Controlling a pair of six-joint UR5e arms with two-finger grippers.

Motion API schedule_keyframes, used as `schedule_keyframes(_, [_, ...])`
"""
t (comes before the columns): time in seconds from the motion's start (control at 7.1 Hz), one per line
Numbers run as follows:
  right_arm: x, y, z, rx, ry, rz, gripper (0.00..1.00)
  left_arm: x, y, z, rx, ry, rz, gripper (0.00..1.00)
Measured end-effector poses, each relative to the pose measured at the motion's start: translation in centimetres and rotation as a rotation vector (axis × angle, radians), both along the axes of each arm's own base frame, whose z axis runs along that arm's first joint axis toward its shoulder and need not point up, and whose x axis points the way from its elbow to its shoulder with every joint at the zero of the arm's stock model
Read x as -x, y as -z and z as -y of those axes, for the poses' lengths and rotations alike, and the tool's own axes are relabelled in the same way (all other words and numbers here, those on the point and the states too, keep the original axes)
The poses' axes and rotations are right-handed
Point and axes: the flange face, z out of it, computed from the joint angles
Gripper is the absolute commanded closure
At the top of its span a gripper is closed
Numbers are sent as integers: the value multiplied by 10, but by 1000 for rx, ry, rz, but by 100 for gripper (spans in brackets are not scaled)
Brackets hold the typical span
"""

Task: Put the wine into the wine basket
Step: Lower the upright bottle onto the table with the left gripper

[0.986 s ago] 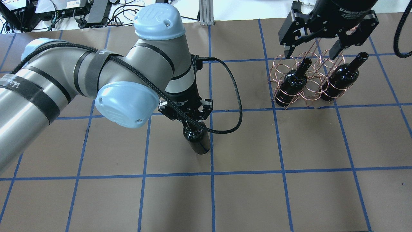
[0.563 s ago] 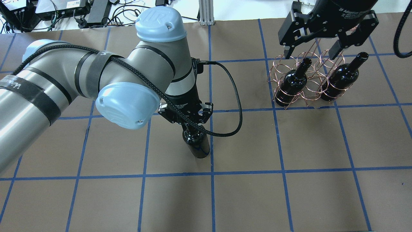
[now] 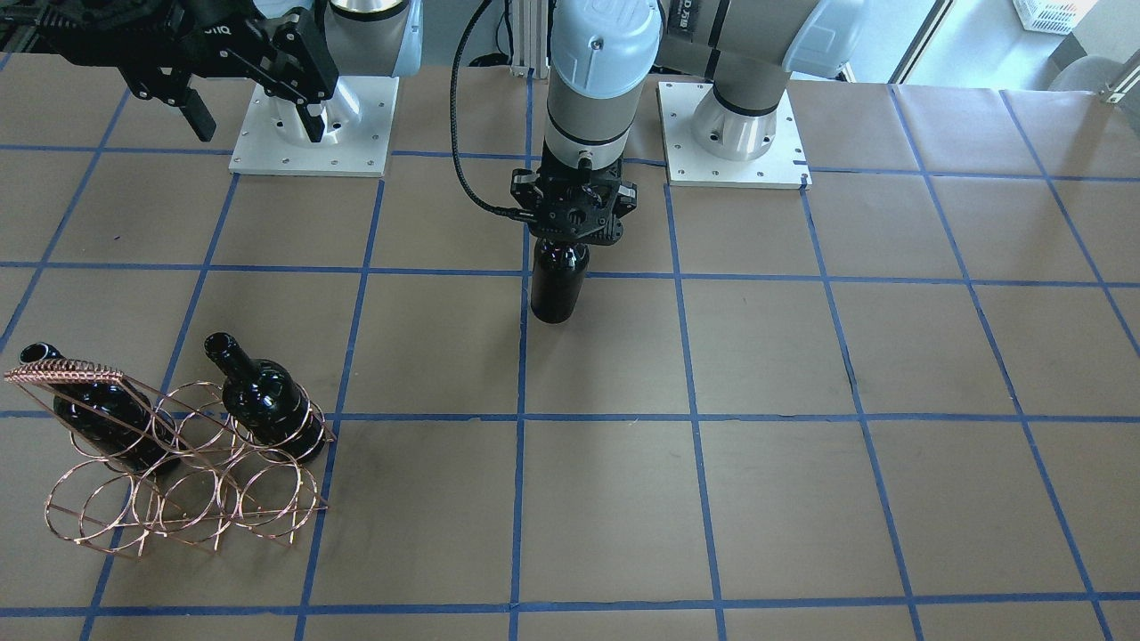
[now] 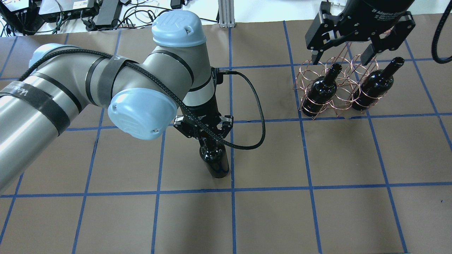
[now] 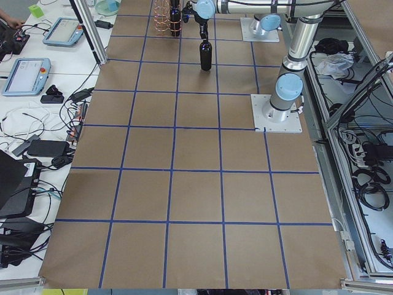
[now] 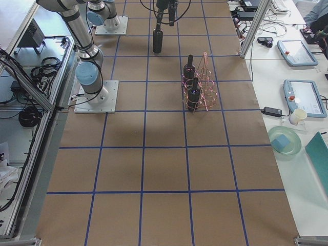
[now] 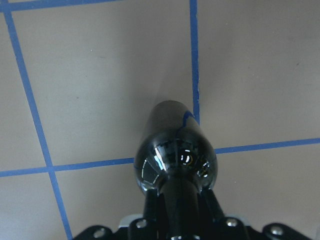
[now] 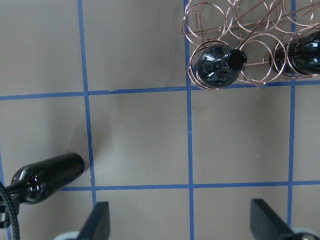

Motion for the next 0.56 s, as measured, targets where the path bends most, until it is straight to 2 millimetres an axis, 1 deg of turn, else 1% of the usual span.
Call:
schedule_keyframes(0.28, [0, 0, 0, 1, -1, 0, 1, -1, 3, 2, -5, 1, 0, 100])
schedule_keyframes(0.42, [0, 0, -1, 1, -1, -1, 5, -1, 3, 3, -5, 8, -2, 86])
schedule_keyframes(0.56, [0, 0, -1, 0, 0, -1, 13, -2, 3, 3, -5, 15, -3, 22])
